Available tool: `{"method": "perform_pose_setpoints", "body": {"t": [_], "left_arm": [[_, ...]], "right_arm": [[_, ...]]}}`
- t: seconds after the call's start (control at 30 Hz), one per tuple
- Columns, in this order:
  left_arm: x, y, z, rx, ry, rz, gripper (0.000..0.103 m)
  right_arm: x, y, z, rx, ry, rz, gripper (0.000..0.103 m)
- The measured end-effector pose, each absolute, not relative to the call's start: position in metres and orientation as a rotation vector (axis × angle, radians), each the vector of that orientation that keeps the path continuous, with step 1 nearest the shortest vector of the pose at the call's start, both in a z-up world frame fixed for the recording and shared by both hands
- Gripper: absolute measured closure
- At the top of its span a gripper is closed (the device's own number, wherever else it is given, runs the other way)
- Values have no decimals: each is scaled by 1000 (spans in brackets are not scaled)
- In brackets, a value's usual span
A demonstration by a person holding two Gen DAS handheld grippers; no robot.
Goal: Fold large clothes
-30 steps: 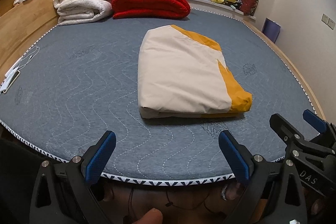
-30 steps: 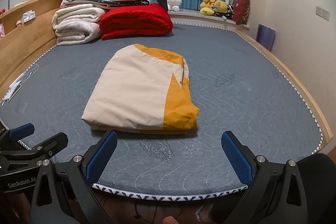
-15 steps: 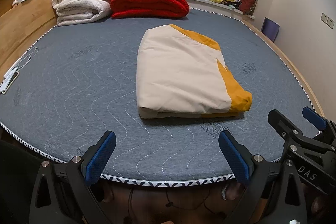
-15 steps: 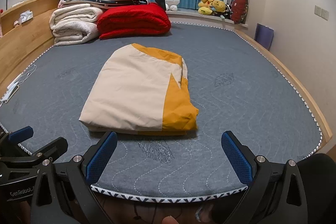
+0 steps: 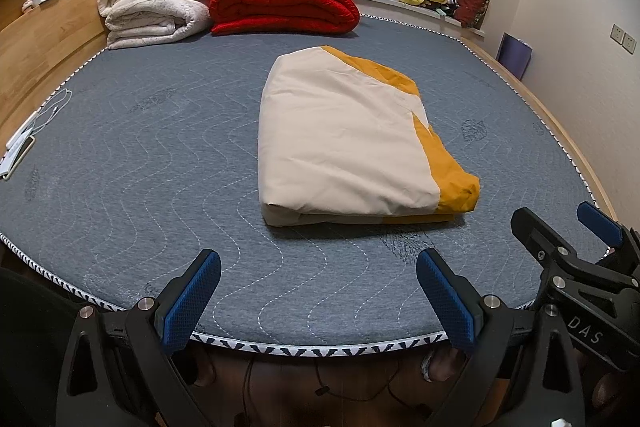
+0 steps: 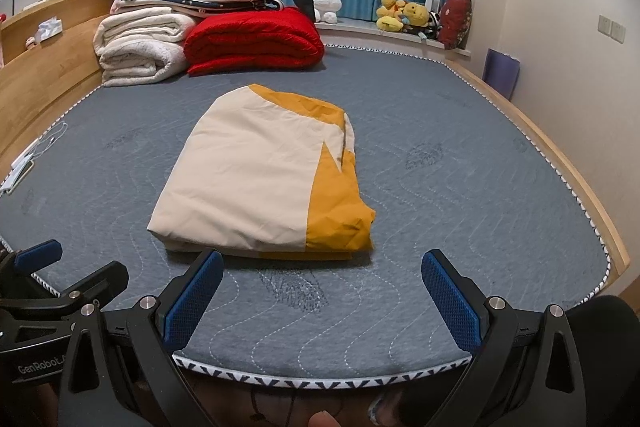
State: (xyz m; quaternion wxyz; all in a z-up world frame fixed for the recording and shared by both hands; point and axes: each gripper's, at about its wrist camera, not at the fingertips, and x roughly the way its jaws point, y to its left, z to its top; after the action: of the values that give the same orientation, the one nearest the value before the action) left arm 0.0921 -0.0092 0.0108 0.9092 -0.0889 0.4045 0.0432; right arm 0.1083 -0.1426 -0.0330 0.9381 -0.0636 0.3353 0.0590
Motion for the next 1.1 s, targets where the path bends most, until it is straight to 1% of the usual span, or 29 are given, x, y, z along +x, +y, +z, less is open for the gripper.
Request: {"method": "perform_pose_setpoints", "body": {"t": [1.1], "left_arm": [[94, -9, 9, -192, 838, 86, 5]], "right_arm": [[108, -143, -33, -131, 684, 120, 4]]}}
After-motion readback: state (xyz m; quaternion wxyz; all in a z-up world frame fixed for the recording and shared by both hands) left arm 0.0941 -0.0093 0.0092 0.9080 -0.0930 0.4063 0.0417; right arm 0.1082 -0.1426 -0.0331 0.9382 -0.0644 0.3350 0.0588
